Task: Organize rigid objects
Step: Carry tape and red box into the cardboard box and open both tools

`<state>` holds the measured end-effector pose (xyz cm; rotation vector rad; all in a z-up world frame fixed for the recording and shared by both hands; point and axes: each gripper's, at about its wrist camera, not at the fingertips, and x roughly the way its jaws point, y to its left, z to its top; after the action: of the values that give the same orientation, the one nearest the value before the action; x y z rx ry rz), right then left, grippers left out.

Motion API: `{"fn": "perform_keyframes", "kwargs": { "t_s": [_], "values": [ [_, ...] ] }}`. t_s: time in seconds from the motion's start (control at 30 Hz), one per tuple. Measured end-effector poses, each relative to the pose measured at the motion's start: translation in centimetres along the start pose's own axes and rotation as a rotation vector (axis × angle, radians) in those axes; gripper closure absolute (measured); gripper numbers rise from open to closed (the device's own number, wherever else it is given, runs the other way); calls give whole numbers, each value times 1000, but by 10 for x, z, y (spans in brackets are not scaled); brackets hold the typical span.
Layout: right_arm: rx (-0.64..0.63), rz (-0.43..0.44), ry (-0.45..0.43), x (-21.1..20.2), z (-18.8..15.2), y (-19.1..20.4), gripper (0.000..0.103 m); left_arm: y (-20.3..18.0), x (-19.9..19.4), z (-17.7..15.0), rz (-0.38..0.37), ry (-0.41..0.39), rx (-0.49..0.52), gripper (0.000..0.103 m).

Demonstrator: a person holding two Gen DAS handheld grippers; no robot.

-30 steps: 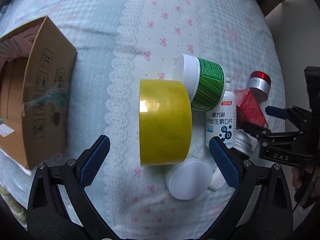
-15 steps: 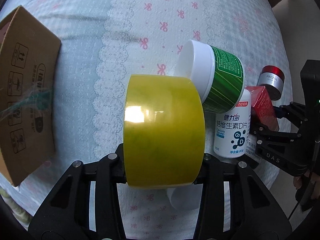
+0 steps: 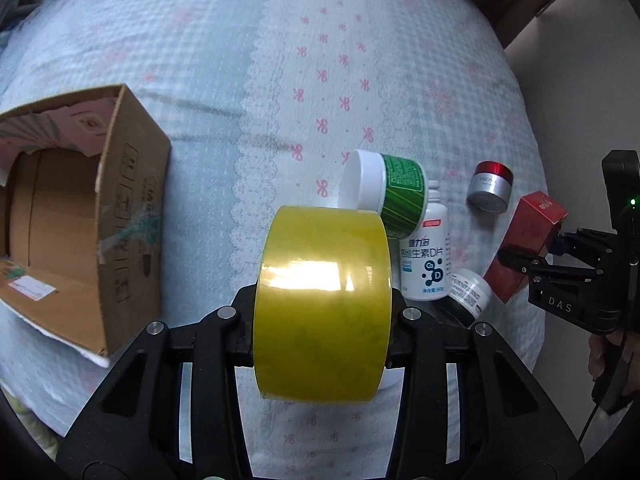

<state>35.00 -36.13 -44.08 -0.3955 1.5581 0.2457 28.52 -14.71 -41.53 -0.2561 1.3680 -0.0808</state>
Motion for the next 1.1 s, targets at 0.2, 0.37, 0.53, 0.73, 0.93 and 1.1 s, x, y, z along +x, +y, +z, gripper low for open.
{"fn": "perform_keyframes", "kwargs": {
  "t_s": [0.2, 0.37, 0.53, 0.73, 0.93, 1.1],
  "values": [
    [113, 70, -75, -79, -23, -6, 65, -1, -70, -6, -29, -93, 30, 66],
    [135, 104, -135, -137, -34, 26, 65, 16, -145, -6, -35, -165, 48, 66],
    [149, 146, -195, -186, -39, 57, 65, 54, -207, 1, -38, -234, 67, 66],
    [163, 204, -268, -239, -30, 123, 65, 122, -258, 8, -44, -288, 104, 66],
    [196, 248, -296, -259, -7, 206, 65, 200, -280, 19, -57, -272, 159, 66],
    [237, 289, -292, -253, 20, 273, 65, 260, -279, 33, -19, -243, 203, 66]
  ]
}}
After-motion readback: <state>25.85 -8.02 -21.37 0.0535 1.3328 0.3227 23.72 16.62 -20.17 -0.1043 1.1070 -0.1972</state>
